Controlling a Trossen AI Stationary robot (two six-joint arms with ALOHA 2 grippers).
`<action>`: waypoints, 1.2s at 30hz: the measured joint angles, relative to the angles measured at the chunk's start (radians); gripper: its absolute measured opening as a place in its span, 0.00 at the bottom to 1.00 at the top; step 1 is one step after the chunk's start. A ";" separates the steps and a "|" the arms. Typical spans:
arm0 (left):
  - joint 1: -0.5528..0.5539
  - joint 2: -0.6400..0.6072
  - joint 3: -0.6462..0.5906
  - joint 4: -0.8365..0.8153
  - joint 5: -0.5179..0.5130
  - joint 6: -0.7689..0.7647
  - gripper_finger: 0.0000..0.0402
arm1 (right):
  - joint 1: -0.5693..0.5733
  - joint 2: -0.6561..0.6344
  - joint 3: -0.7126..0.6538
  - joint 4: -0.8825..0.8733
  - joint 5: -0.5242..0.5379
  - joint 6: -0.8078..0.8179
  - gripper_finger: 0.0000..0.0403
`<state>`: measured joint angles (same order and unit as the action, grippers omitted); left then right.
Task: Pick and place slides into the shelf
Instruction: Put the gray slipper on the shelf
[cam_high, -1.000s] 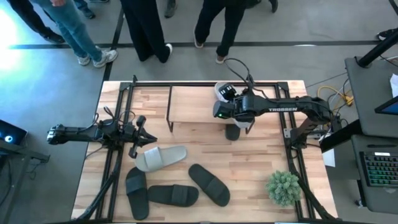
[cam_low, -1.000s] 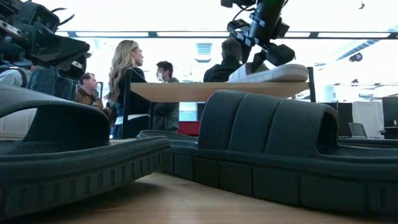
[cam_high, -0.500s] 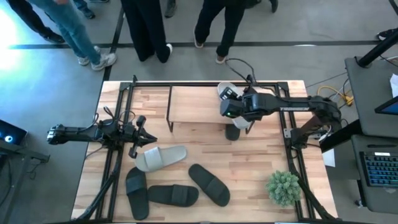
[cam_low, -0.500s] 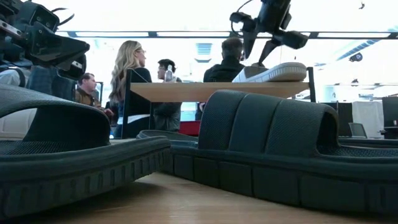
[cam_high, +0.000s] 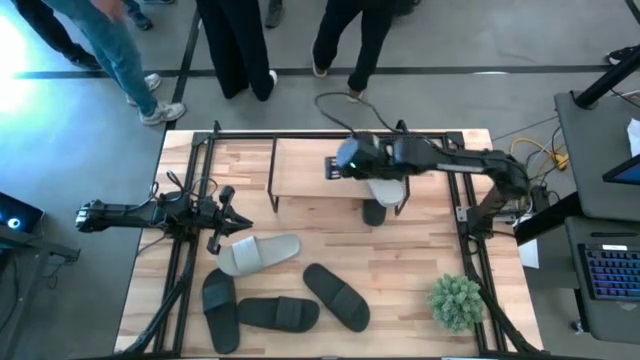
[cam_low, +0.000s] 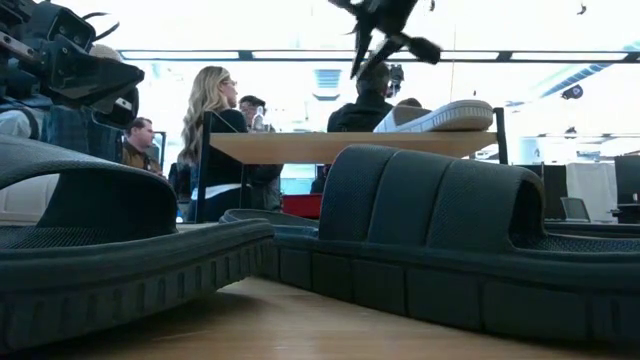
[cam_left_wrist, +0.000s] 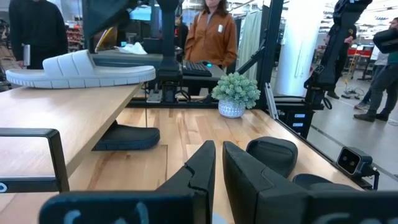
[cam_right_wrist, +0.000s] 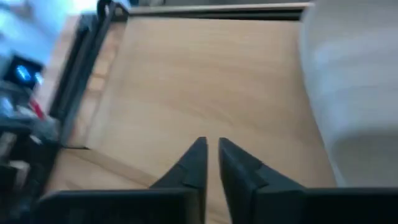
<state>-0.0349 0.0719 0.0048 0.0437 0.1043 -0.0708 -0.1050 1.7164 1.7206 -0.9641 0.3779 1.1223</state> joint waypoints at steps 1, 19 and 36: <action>0.000 0.000 0.000 0.000 0.000 0.000 0.04 | -0.015 0.025 0.028 -0.010 -0.017 -0.051 0.04; 0.000 0.002 0.000 0.000 0.000 0.000 0.04 | -0.111 0.448 0.599 -0.610 -0.072 -0.750 0.02; 0.000 0.000 0.000 0.000 0.000 0.000 0.04 | -0.197 0.430 0.436 -0.606 -0.062 -0.857 0.02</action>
<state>-0.0349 0.0723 0.0048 0.0437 0.1043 -0.0708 -0.3015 2.1459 2.1567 -1.5705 0.3161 0.2651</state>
